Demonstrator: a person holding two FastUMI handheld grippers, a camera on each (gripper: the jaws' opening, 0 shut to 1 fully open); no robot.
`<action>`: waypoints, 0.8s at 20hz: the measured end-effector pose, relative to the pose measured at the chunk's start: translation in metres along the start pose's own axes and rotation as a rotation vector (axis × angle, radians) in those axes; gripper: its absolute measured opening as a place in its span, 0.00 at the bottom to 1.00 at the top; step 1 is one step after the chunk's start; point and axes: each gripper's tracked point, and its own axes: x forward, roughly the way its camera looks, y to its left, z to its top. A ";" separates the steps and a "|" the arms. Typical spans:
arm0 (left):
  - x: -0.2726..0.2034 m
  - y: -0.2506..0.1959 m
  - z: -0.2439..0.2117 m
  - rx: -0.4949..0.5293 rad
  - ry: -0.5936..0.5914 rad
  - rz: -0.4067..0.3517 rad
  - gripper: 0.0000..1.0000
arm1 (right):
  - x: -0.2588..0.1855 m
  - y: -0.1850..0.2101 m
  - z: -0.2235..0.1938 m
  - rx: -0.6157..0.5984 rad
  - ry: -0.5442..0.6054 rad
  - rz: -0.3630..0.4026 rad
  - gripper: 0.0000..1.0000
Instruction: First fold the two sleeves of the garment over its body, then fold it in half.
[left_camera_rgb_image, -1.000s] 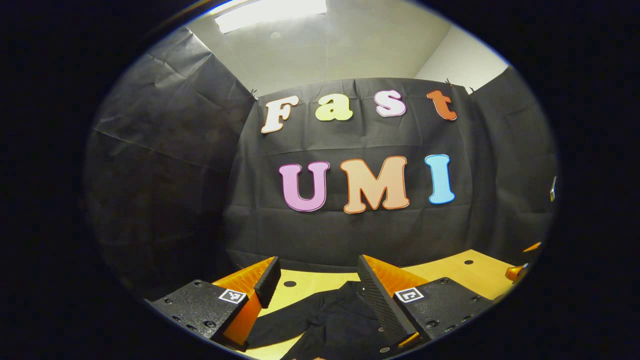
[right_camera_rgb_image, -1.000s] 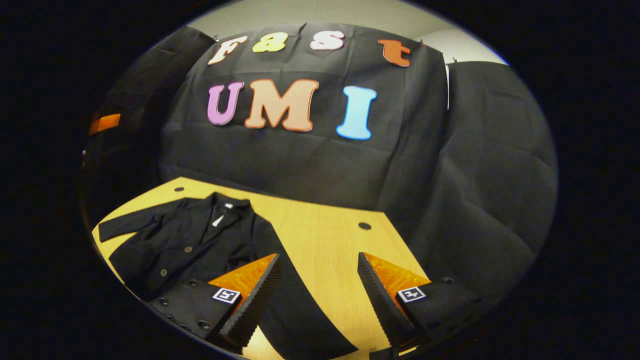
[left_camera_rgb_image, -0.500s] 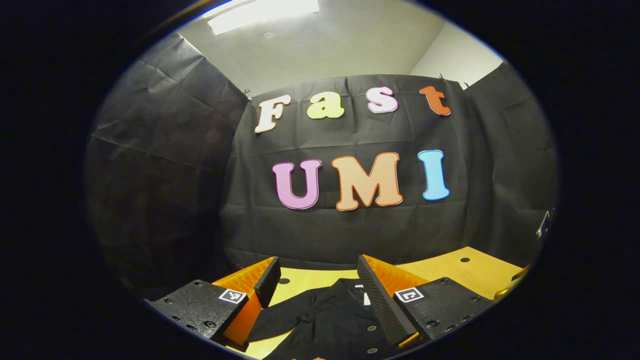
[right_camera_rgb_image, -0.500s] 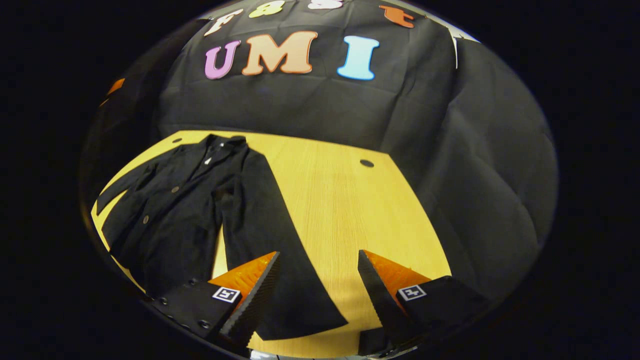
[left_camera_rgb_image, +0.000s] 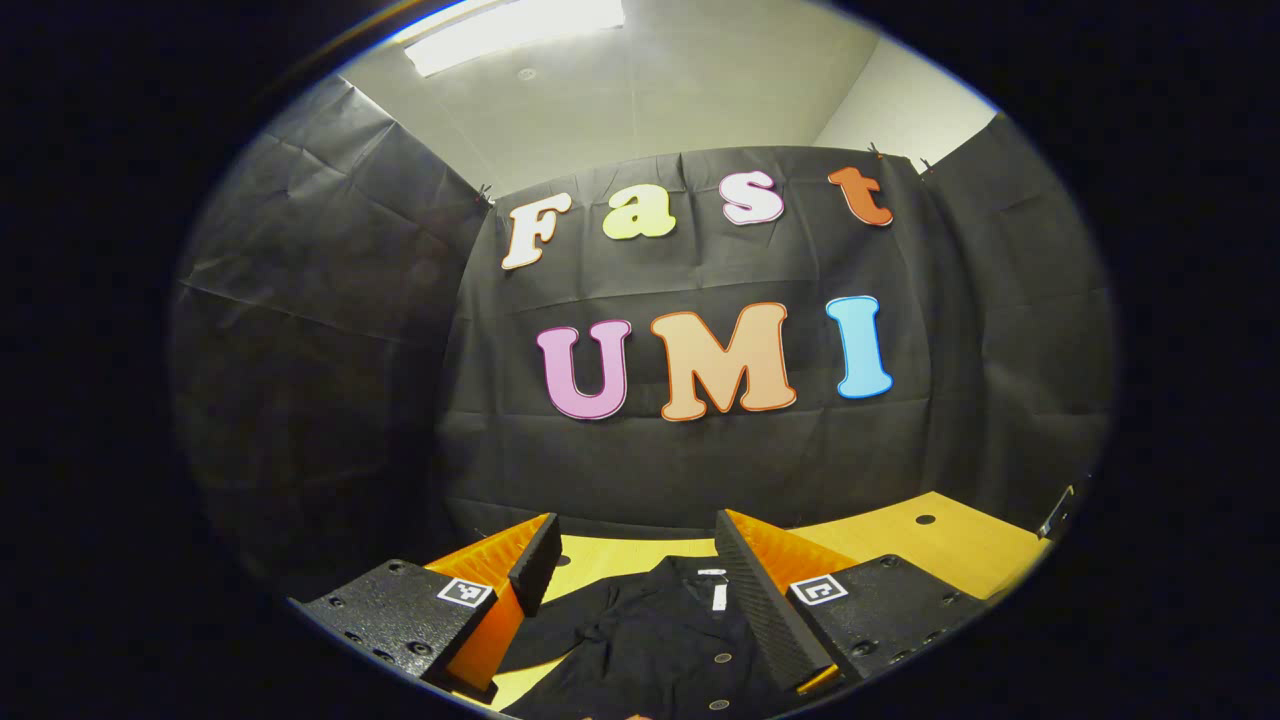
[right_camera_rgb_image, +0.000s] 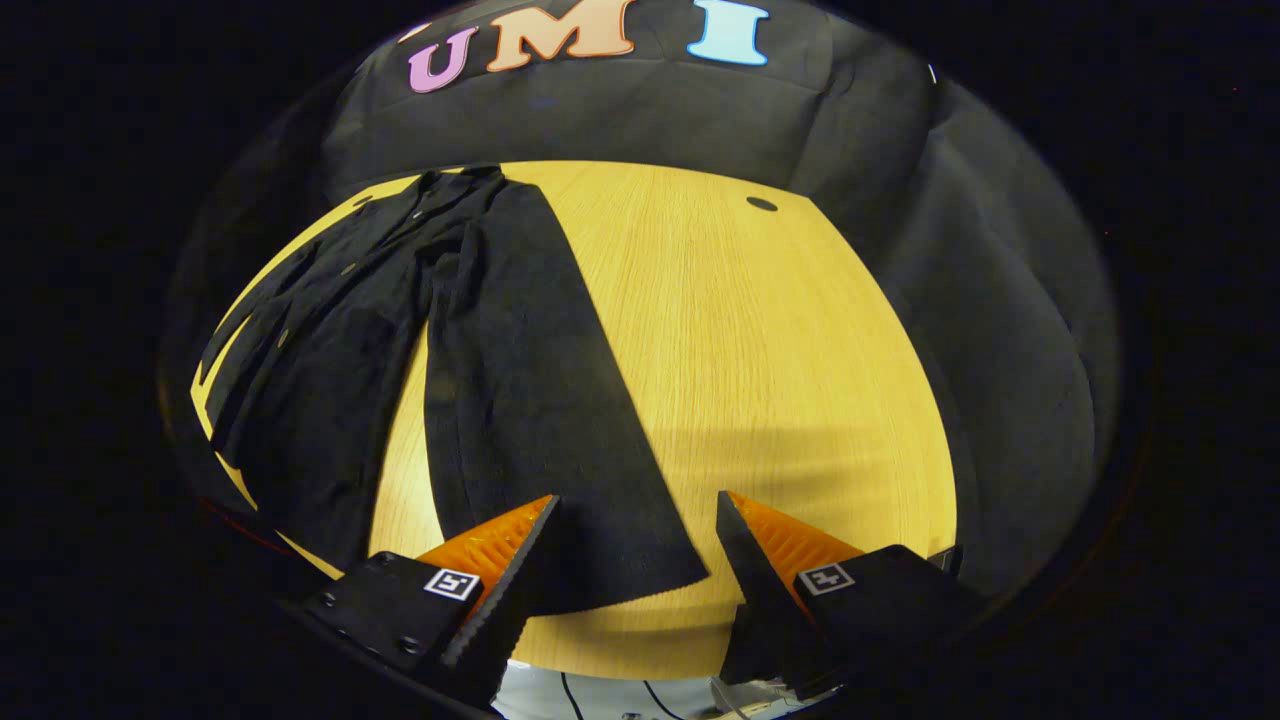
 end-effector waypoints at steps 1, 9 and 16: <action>0.000 -0.003 0.000 0.003 -0.001 0.000 0.93 | 0.002 0.000 -0.003 -0.004 0.005 0.006 0.99; -0.001 -0.007 -0.001 0.010 -0.005 -0.010 0.95 | 0.006 0.004 -0.014 0.103 0.063 0.077 0.83; 0.013 0.026 -0.003 -0.014 -0.020 -0.015 0.93 | 0.009 0.014 -0.007 0.227 0.020 0.008 0.02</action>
